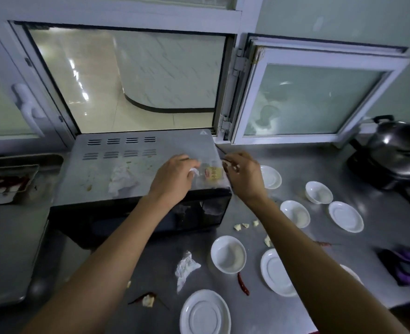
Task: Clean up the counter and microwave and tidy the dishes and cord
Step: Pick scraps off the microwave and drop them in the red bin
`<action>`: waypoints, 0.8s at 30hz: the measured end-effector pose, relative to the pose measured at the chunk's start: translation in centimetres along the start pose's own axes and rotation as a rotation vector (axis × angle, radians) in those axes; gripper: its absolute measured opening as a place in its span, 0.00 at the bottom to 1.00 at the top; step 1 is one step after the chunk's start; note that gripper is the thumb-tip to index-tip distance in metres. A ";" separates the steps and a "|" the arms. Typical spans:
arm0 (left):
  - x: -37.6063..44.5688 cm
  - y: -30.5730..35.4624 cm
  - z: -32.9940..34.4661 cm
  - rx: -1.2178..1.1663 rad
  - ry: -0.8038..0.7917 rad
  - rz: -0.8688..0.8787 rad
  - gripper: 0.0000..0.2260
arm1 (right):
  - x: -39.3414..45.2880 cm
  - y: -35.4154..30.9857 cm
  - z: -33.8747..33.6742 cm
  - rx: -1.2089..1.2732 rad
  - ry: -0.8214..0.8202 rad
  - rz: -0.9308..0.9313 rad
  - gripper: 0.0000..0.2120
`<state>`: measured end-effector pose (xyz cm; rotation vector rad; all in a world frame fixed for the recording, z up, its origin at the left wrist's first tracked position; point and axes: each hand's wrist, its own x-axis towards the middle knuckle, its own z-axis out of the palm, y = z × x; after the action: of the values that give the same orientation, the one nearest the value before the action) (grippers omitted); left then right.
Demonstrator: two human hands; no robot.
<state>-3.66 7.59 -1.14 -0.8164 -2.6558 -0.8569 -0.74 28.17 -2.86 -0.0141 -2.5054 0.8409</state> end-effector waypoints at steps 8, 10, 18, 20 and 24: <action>-0.6 0.5 1.5 -0.015 -0.041 0.029 0.10 | -4.0 0.6 0.7 -0.147 -0.155 0.092 0.18; -0.6 0.0 1.4 -0.009 -0.027 -0.002 0.10 | -4.3 0.2 1.7 -0.185 -0.161 0.029 0.20; -1.1 -0.5 1.1 0.029 -0.019 -0.032 0.10 | -3.5 0.3 3.4 -0.131 -0.132 -0.106 0.16; -1.2 -0.7 1.2 0.023 -0.022 -0.033 0.10 | -3.2 0.4 3.4 -0.136 -0.131 -0.120 0.10; -1.3 -0.8 1.1 0.024 -0.022 -0.012 0.09 | -2.8 0.3 2.9 -0.090 -0.173 -0.095 0.10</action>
<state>-3.13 7.11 -2.91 -0.8088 -2.6873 -0.8215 0.35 26.29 -6.31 0.1518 -2.6799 0.7177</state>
